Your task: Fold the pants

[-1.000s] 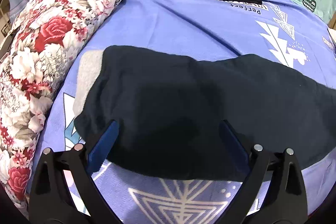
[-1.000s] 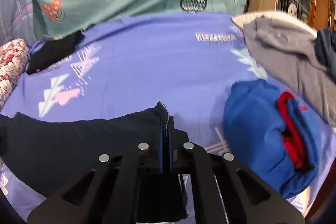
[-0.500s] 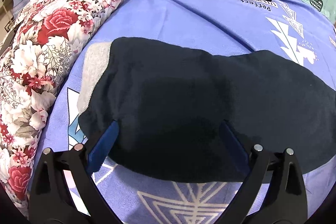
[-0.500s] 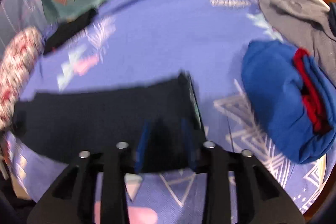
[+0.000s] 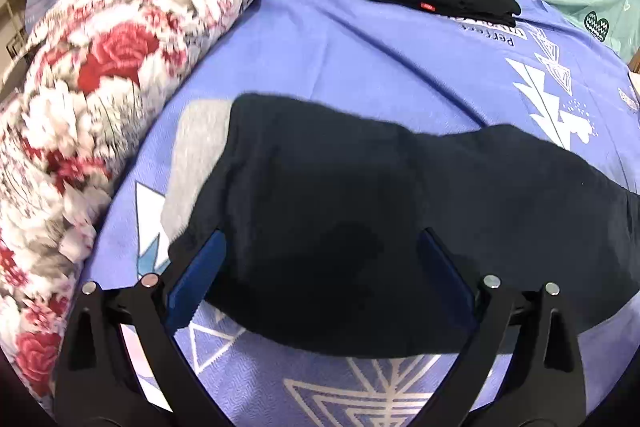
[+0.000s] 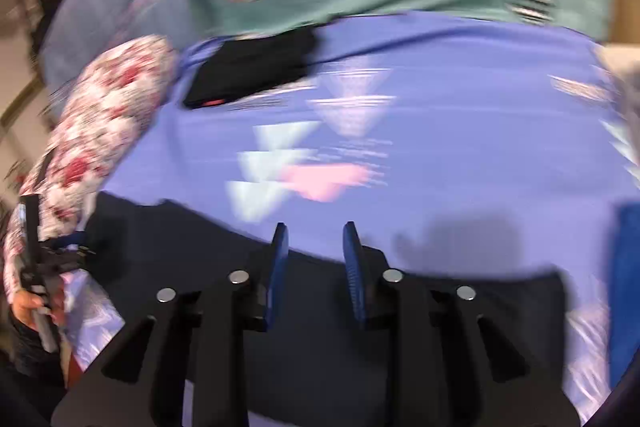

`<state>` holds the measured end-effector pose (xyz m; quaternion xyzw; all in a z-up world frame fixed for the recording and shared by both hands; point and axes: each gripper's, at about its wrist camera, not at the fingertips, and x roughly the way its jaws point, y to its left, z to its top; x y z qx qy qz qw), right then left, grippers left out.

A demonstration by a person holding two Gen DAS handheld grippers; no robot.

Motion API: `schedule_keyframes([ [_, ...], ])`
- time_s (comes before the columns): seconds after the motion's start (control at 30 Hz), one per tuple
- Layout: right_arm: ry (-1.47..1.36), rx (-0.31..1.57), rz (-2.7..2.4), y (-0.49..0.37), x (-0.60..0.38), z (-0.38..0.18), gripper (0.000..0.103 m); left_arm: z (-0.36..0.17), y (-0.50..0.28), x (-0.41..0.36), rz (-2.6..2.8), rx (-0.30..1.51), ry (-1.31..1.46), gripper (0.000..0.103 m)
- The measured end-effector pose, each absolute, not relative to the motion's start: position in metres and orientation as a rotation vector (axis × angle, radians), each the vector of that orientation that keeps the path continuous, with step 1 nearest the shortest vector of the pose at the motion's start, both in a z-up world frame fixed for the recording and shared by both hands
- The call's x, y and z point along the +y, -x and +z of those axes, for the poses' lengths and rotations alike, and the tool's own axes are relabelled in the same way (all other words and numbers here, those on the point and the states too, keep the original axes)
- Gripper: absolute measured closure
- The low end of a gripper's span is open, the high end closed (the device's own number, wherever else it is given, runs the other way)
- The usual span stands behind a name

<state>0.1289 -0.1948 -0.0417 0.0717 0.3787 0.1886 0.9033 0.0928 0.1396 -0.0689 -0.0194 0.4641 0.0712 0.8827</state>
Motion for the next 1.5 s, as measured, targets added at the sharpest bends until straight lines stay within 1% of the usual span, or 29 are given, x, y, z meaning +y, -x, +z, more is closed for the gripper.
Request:
schedule_keyframes([
  [0.1, -0.143, 0.827, 0.488, -0.162, -0.143, -0.049, 0.05, -0.077, -0.092, 0.145, 0.137, 0.982, 0.054, 0.006],
  [0.27, -0.146, 0.954, 0.634, -0.204, -0.072, -0.069, 0.05, -0.081, -0.088, 0.152, 0.094, 0.976, 0.085, 0.006],
  [0.53, -0.046, 1.052, 0.722, -0.212, -0.014, -0.091, 0.051, -0.086, -0.081, 0.155, 0.065, 0.982, 0.099, 0.006],
  [0.6, 0.013, 1.062, 0.748, -0.205, -0.007, -0.095, 0.066, -0.086, -0.082, 0.157, 0.056, 0.983, 0.109, 0.006],
  [0.63, 0.036, 1.06, 0.748, -0.203, -0.007, -0.096, 0.07, -0.086, -0.081, 0.157, 0.053, 0.983, 0.113, 0.006],
  [0.67, 0.054, 1.059, 0.749, -0.2, -0.006, -0.097, 0.078, -0.086, -0.081, 0.158, 0.049, 0.982, 0.116, 0.006],
  [0.7, 0.068, 1.053, 0.751, -0.196, -0.007, -0.097, 0.089, -0.087, -0.08, 0.158, 0.047, 0.98, 0.117, 0.006],
  [0.8, 0.15, 1.0, 0.772, -0.18, -0.004, -0.093, 0.093, -0.088, -0.078, 0.156, 0.049, 0.974, 0.106, 0.006],
  [1.03, 0.244, 0.794, 0.723, -0.159, -0.001, -0.06, 0.094, -0.089, -0.079, 0.155, 0.055, 0.973, 0.104, 0.005],
  [1.1, 0.3, 0.776, 0.658, -0.166, 0.005, -0.066, 0.101, -0.089, -0.08, 0.155, 0.057, 0.971, 0.104, 0.005],
  [1.23, 0.356, 0.833, 0.606, -0.183, 0.014, -0.092, 0.101, -0.091, -0.081, 0.155, 0.06, 0.974, 0.092, 0.005],
  [1.3, 0.378, 0.802, 0.555, -0.187, 0.009, -0.096, 0.101, -0.091, -0.082, 0.155, 0.059, 0.975, 0.09, 0.005],
  [1.37, 0.403, 0.78, 0.389, -0.195, -0.004, -0.095, 0.1, -0.09, -0.082, 0.155, 0.063, 0.976, 0.081, 0.005],
  [1.4, 0.36, 0.79, 0.37, -0.197, -0.015, -0.09, 0.097, -0.09, -0.083, 0.155, 0.063, 0.976, 0.078, 0.005],
  [1.5, 0.167, 0.826, 0.488, -0.188, -0.046, -0.073, 0.097, -0.088, -0.082, 0.154, 0.067, 0.971, 0.074, 0.005],
])
